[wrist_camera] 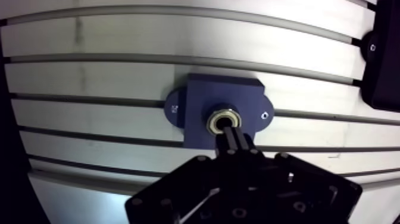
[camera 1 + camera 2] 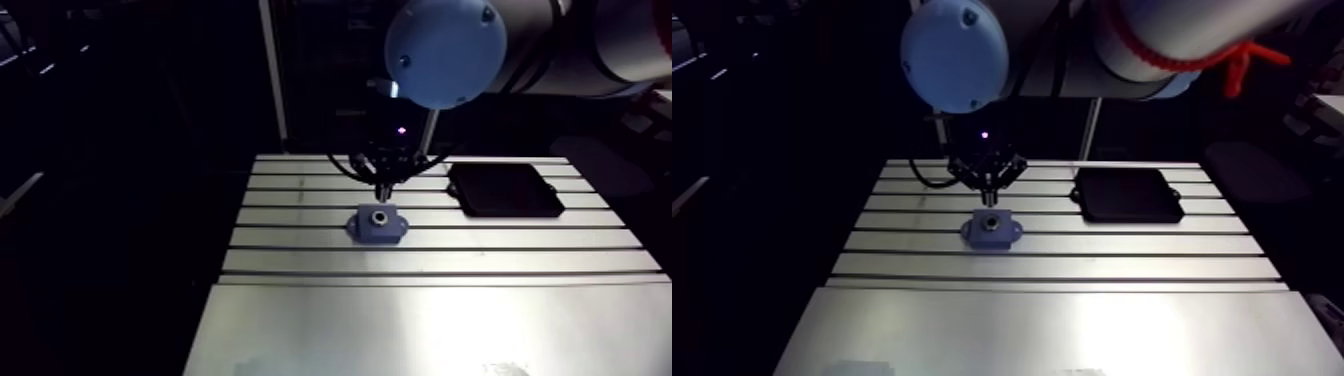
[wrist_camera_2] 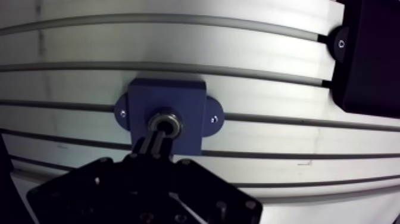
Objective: Pick up the bearing and press it into the housing until flush.
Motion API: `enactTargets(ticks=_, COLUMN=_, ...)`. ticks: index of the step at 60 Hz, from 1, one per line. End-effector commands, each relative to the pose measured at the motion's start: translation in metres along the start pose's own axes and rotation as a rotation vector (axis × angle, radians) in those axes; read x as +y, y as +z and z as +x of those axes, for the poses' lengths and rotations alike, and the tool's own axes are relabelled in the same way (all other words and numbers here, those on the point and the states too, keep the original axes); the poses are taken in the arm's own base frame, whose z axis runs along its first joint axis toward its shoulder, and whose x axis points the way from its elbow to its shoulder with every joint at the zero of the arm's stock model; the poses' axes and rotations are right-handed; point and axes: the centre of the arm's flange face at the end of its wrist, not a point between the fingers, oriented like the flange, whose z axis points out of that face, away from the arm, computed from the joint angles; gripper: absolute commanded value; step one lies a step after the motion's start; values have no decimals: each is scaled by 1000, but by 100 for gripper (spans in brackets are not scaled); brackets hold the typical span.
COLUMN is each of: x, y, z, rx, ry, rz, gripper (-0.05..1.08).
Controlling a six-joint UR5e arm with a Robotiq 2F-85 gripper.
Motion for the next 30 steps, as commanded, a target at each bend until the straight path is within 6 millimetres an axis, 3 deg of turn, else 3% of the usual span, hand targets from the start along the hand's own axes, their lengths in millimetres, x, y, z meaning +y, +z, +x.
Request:
enactTargets(ticks=1, x=1, y=11, z=-1, rx=-3, ry=-4, rz=1, gripper=107)
enactTargets(ticks=30, x=0, y=25, z=-3, rx=-1, ry=-7, rz=6, gripper=108)
